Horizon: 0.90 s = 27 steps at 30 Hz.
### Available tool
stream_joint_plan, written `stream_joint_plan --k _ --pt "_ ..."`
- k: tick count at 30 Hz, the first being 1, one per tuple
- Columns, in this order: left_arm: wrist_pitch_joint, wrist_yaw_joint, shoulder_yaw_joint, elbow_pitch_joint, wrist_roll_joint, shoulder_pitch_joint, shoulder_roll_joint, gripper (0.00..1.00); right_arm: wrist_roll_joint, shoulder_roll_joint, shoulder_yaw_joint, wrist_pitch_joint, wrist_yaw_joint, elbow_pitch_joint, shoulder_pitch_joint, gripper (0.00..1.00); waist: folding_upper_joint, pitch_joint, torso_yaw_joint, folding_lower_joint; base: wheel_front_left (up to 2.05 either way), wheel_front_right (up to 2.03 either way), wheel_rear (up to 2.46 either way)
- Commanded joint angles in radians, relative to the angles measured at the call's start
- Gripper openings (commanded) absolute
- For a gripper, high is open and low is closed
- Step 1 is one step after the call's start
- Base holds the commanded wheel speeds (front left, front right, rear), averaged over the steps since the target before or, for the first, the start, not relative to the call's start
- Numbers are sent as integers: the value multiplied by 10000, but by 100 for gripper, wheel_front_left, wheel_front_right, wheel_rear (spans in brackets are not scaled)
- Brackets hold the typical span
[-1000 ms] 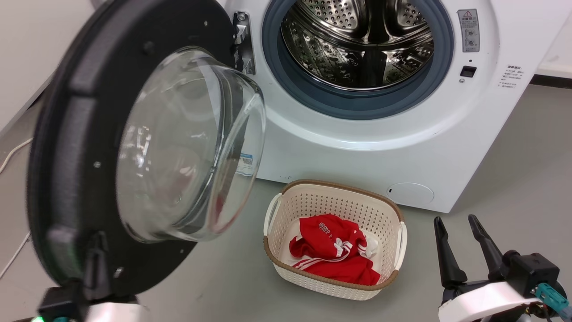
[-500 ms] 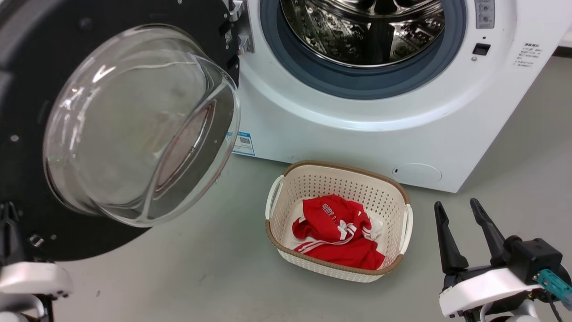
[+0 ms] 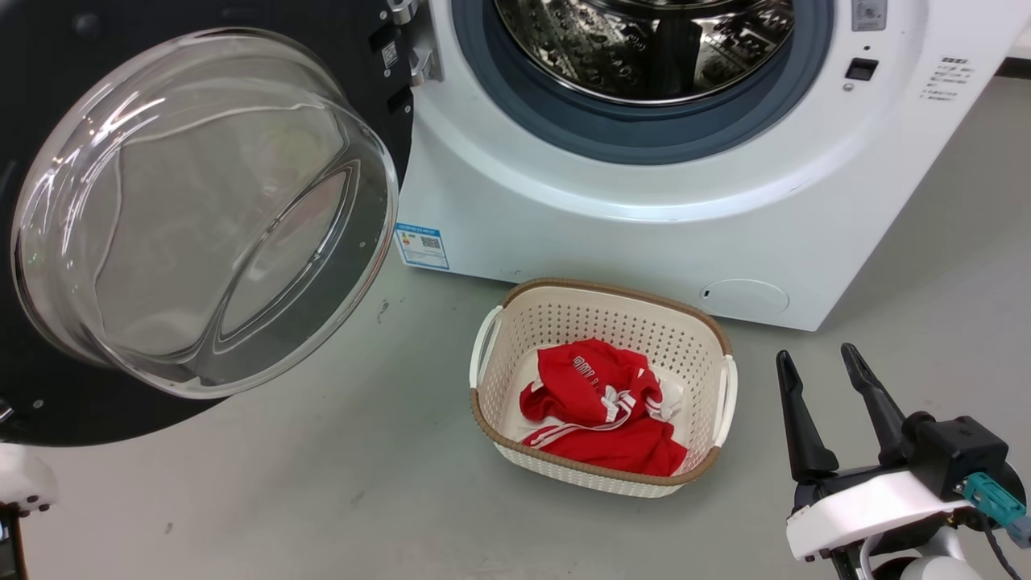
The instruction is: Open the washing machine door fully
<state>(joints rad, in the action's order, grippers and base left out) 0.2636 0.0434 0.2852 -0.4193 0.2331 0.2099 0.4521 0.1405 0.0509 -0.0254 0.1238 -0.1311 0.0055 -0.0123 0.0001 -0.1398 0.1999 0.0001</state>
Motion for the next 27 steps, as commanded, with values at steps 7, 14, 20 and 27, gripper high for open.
stream_joint_plan --k 7,14,20,27 --pt "19 -178 559 625 -364 -812 -612 0 168 -16 -60 223 5 210 23 100 -1 400 -295 -1 0 0 0" --pt "19 88 798 2780 -716 -2485 -2503 0 279 -15 -78 443 7 453 215 100 -1 879 -496 -1 0 0 0" --pt "19 -74 126 4000 -983 -3678 -3762 100 340 -16 -101 510 5 570 356 100 -1 1292 -631 -1 0 0 0" --pt "19 18 -902 4474 -1363 -4100 -3975 100 229 -15 -123 477 7 421 409 100 -1 1481 -874 -1 0 0 0"
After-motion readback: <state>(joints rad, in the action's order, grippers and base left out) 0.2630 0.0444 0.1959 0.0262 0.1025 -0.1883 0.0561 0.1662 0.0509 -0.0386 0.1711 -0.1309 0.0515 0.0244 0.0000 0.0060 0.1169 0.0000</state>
